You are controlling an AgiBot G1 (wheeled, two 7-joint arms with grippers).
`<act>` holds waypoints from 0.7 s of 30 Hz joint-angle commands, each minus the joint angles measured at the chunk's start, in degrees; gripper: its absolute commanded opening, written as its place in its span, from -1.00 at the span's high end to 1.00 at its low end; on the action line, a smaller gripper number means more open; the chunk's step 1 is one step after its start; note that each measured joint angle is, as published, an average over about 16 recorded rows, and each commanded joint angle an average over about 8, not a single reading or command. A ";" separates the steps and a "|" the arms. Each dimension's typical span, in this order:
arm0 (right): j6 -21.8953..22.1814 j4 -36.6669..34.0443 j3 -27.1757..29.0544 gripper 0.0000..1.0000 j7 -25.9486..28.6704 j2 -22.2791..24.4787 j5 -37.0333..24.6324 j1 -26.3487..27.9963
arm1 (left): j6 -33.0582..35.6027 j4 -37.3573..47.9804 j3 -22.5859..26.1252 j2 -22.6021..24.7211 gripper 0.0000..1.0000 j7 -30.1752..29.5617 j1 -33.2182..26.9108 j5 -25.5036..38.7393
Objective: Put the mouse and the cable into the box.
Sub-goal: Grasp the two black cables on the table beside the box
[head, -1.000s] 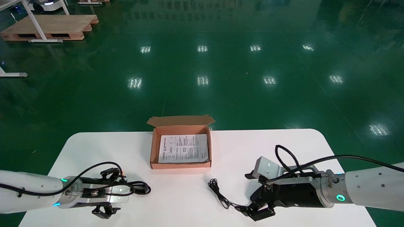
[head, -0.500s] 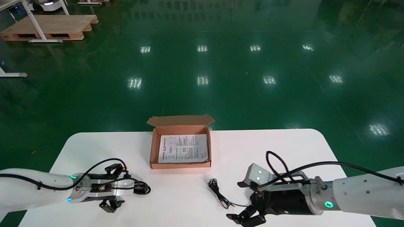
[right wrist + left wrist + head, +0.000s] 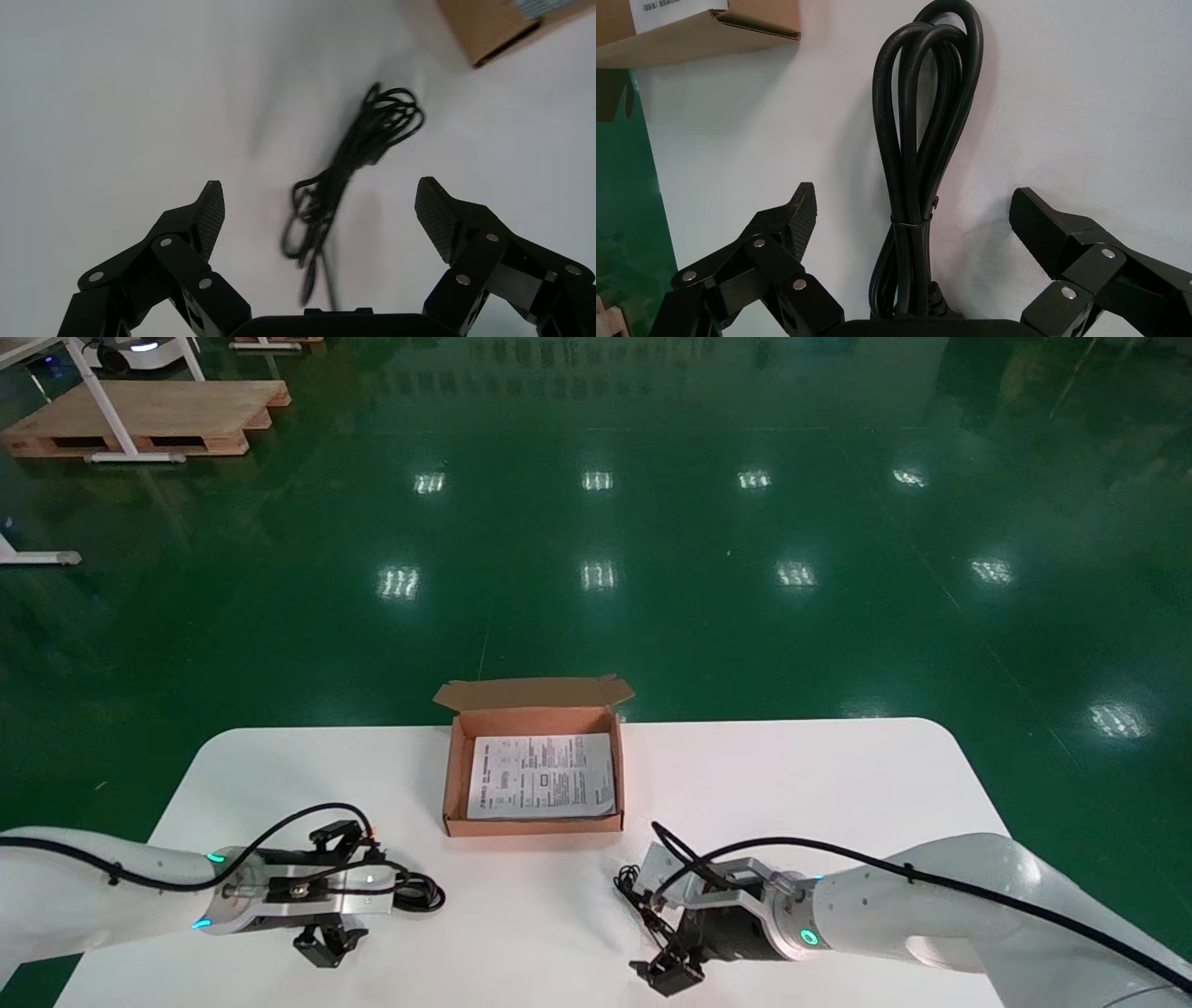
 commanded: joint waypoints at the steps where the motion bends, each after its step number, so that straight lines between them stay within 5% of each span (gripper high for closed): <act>1: 2.65 -2.19 -0.23 -1.00 -1.21 -1.52 -0.78 0.39 | -0.07 0.55 -0.08 0.14 -1.00 0.53 -0.18 -0.24; 5: 3.84 -4.06 -0.51 -0.93 -2.38 -2.53 -0.96 0.55 | -0.19 1.31 -0.16 0.32 -0.87 1.04 -0.39 -0.43; 12: 4.21 -4.70 -0.76 0.82 -2.66 -2.86 -1.19 0.65 | -0.27 1.64 -0.19 0.40 0.84 1.19 -0.51 -0.50; 13: 4.15 -4.62 -0.74 1.00 -2.62 -2.80 -1.16 0.65 | -0.27 1.60 -0.19 0.40 0.96 1.18 -0.50 -0.50; 21: 3.79 -4.09 -0.54 1.00 -2.41 -2.47 -0.95 0.60 | -0.24 1.34 -0.18 0.34 1.00 1.08 -0.44 -0.50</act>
